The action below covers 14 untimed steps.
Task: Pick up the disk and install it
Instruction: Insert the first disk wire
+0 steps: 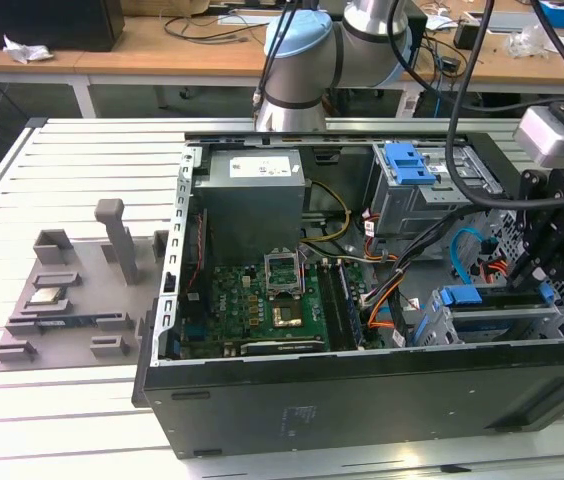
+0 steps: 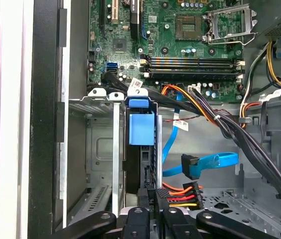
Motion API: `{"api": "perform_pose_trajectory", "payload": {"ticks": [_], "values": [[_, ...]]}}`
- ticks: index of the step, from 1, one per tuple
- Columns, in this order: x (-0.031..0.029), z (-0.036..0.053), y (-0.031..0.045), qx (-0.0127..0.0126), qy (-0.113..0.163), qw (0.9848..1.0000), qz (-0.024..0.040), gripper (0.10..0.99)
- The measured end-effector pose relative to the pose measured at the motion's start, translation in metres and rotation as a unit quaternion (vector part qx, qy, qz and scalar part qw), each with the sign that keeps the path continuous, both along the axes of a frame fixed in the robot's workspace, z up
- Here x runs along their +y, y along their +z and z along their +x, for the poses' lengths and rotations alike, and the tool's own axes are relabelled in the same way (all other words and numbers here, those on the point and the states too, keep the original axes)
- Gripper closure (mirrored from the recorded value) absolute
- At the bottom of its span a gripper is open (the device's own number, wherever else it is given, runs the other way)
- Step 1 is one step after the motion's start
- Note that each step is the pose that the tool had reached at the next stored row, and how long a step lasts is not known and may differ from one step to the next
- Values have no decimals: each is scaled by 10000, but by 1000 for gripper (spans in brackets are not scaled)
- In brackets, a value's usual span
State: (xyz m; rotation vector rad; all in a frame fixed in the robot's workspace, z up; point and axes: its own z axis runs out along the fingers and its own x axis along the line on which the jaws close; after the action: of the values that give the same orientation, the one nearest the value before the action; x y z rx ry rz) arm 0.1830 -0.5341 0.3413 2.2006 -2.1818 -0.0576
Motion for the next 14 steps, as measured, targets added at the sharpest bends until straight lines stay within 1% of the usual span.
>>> {"api": "perform_pose_trajectory", "payload": {"ticks": [6,11,13,14], "values": [[0,0,-54,0,0,10000,-2,918],[0,0,-63,0,0,10000,-2,918],[0,0,-67,0,0,10000,3,906],[0,0,-55,0,0,10000,-3,839]]}}
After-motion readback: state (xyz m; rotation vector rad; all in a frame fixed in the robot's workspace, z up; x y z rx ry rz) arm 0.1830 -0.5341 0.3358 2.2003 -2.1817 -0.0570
